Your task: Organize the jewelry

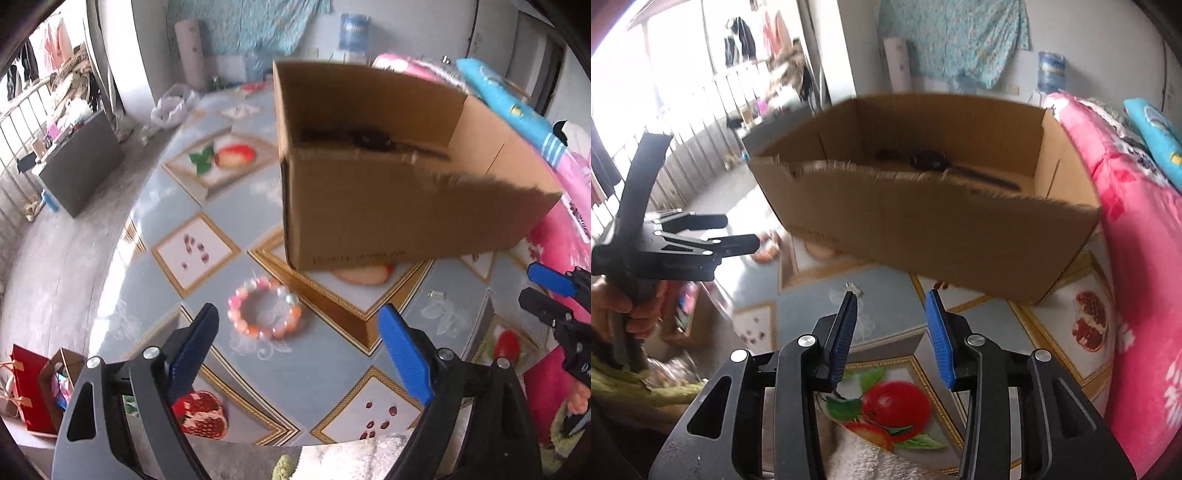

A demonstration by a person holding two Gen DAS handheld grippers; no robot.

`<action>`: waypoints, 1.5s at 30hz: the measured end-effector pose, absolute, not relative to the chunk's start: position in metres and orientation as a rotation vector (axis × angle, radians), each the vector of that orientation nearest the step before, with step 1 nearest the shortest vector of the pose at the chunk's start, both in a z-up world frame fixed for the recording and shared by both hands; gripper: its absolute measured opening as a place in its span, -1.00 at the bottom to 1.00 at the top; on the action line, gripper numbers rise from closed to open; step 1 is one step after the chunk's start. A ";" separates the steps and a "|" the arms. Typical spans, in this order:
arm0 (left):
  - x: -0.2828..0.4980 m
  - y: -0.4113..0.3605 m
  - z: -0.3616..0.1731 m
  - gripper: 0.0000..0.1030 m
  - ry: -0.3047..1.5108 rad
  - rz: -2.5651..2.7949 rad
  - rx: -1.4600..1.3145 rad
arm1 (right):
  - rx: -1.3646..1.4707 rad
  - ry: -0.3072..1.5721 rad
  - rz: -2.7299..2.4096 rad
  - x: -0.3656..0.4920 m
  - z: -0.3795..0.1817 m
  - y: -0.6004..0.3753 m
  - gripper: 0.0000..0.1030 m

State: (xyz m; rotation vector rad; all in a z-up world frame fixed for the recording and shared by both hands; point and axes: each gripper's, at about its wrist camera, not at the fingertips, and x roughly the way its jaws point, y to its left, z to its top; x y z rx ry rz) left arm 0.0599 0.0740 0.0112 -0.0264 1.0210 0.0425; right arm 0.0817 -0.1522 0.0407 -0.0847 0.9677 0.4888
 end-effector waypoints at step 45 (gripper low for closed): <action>0.073 0.052 -0.031 0.75 1.114 -0.017 -0.025 | -0.063 1.034 0.503 0.100 0.026 -0.136 -0.21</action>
